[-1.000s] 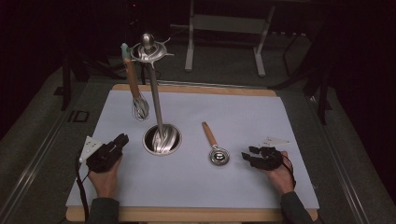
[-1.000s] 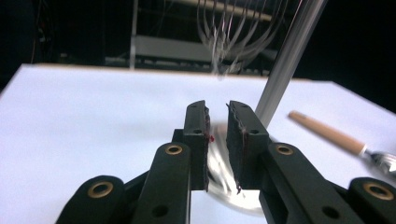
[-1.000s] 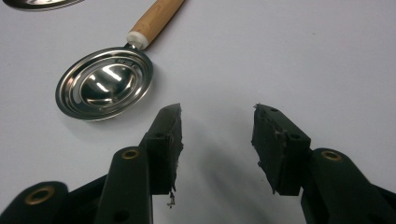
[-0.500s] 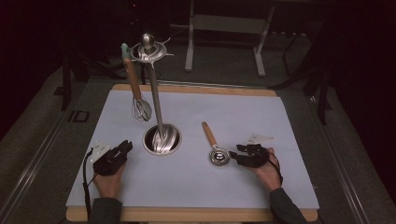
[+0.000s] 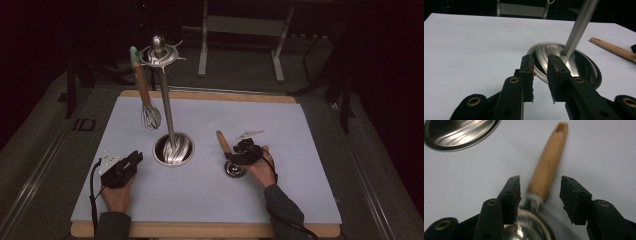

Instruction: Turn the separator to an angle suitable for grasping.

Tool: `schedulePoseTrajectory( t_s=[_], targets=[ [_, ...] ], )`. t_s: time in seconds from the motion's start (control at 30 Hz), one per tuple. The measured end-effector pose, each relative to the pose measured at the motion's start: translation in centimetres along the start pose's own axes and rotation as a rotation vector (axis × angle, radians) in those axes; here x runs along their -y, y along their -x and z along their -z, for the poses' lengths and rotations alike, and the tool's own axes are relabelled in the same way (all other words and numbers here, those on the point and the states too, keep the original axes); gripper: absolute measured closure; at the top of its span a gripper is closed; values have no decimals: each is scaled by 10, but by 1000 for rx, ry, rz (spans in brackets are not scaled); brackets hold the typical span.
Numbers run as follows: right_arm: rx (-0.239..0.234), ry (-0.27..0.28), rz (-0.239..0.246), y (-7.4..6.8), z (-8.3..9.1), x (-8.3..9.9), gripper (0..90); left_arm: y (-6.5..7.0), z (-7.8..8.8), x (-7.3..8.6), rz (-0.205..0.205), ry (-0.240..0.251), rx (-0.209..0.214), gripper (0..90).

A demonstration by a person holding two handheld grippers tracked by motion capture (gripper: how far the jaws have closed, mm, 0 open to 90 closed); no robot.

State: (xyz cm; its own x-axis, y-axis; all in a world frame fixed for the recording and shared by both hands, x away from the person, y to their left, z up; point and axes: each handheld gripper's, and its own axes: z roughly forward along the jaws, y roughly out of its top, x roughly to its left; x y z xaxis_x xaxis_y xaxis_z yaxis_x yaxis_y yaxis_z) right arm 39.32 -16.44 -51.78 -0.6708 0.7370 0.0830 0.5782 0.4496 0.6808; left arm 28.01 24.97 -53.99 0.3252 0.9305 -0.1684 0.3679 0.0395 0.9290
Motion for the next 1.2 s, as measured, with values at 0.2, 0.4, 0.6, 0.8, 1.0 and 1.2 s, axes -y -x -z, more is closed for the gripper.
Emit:
schedulePoseTrajectory(
  t_s=[0.2,0.4,0.6,0.8,1.0,1.2],
  targets=[
    [46,-50,25,-7,-16,-5,553,0,0,0,4,0,6,756],
    [32,-77,37,-6,-9,-2,634,-2,1,0,18,6,11,757],
    [2,-95,123,-6,3,9,671,-2,1,0,17,4,10,756],
    [-20,-118,178,-6,17,22,679,-2,0,0,17,3,9,756],
    [-78,-148,167,-1,25,20,618,-1,0,0,19,5,7,753],
    [-165,-181,26,13,23,11,602,-2,0,0,19,3,8,751]
  ],
)
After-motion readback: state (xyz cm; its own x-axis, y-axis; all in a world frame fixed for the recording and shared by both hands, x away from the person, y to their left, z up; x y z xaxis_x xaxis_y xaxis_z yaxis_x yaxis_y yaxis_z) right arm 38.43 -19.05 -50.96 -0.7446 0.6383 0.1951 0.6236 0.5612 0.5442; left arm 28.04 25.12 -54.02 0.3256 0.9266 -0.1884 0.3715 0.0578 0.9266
